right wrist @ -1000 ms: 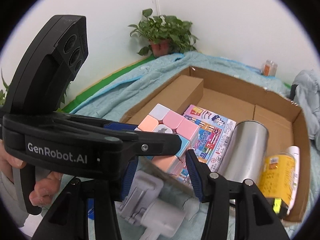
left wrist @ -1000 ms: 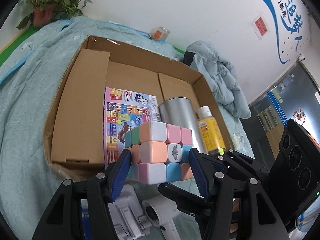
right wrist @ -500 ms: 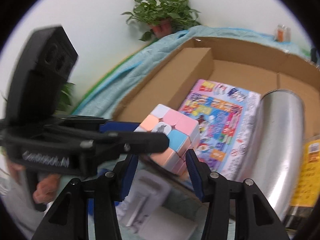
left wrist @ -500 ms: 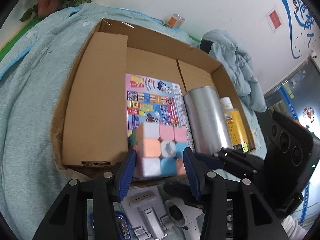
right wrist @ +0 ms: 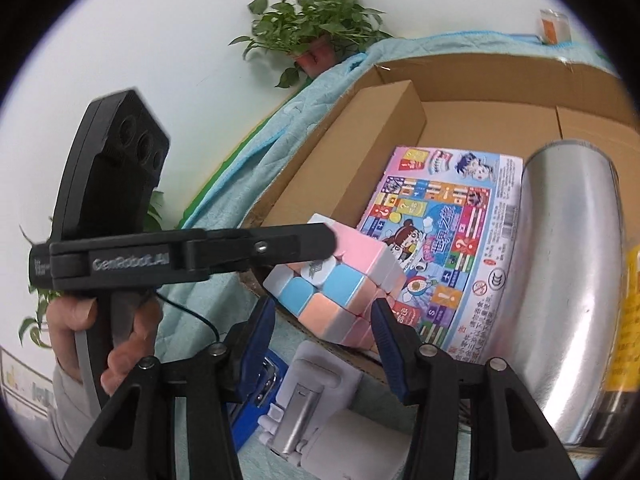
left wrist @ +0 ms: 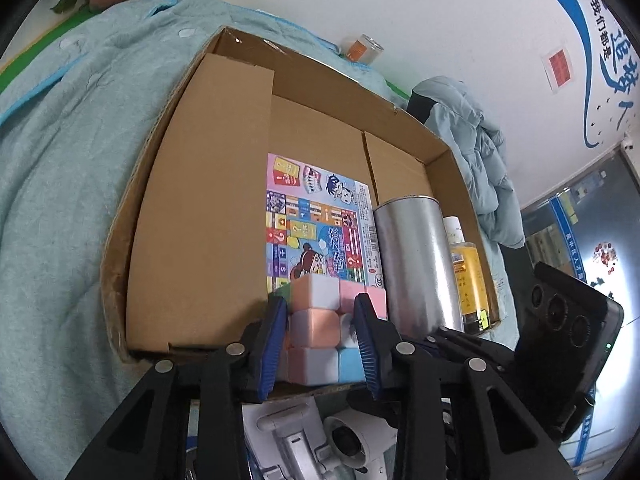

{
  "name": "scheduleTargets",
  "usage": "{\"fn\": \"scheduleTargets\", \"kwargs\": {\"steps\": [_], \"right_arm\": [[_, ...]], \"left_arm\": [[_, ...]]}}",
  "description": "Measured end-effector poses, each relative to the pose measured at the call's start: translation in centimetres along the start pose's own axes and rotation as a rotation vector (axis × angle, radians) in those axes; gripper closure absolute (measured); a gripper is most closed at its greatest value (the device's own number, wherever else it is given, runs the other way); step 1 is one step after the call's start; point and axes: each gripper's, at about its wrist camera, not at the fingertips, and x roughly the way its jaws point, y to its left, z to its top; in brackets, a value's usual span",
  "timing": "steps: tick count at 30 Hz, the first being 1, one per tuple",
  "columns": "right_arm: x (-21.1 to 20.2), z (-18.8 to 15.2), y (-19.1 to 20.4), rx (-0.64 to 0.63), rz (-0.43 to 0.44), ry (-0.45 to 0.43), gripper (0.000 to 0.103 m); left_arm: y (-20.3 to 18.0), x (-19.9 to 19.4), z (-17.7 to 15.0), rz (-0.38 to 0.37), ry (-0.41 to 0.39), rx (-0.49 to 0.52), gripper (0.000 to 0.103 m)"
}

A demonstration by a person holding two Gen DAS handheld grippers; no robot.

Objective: Organize rigid objects
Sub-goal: 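Lower the Rubik's cube into the box in front of the board-game box, then reach the left gripper to the white hair dryer handle and grasp it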

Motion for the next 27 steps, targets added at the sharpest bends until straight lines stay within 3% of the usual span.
{"fn": "scheduleTargets", "kwargs": {"steps": [4,11,12,15,16,17,19,21,24,25,26,27], "right_arm": [[1.3,-0.5,0.5,-0.009,-0.007,0.061,0.053],[1.2,0.1,0.4,0.007,0.017,0.043,0.052],[1.1,0.1,0.7,-0.001,-0.001,0.043,0.052],[-0.1,-0.4,2.0,-0.027,-0.147,-0.008,0.035],[-1.1,-0.7,2.5,-0.029,-0.194,-0.056,0.023],[-2.0,-1.2,2.8,-0.026,-0.229,-0.099,0.018],[-4.0,-2.7,3.6,-0.015,-0.362,-0.176,0.018],[-4.7,-4.5,4.2,-0.024,-0.485,-0.184,0.018],[-4.8,-7.0,3.8,0.02,-0.498,-0.159,0.019],[-4.8,-7.6,3.7,0.036,-0.487,-0.157,0.022],[-5.0,-8.3,3.6,0.052,-0.491,-0.163,0.045],[-5.1,-9.1,3.6,0.066,-0.536,-0.164,0.091]], "left_arm": [[0.3,-0.4,-0.5,0.005,-0.005,-0.02,0.071],[0.2,-1.1,-1.2,0.034,0.01,-0.046,0.07],[0.0,-1.3,-1.2,0.051,0.004,-0.041,0.07],[-0.7,-2.9,-1.8,0.111,-0.063,0.002,0.069],[-1.1,-3.8,-2.1,0.117,-0.093,0.031,0.062],[-1.6,-4.8,-2.5,0.129,-0.129,0.062,0.053],[-3.0,-7.5,-4.1,0.207,-0.251,0.115,0.0],[-4.2,-9.6,-6.2,0.268,-0.383,0.16,0.0],[-5.3,-10.2,-8.2,0.295,-0.394,0.202,0.001],[-5.4,-10.2,-8.9,0.295,-0.392,0.199,0.002],[-5.5,-10.2,-9.6,0.292,-0.393,0.194,0.007],[-5.6,-10.0,-10.5,0.274,-0.383,0.199,0.041]]}}
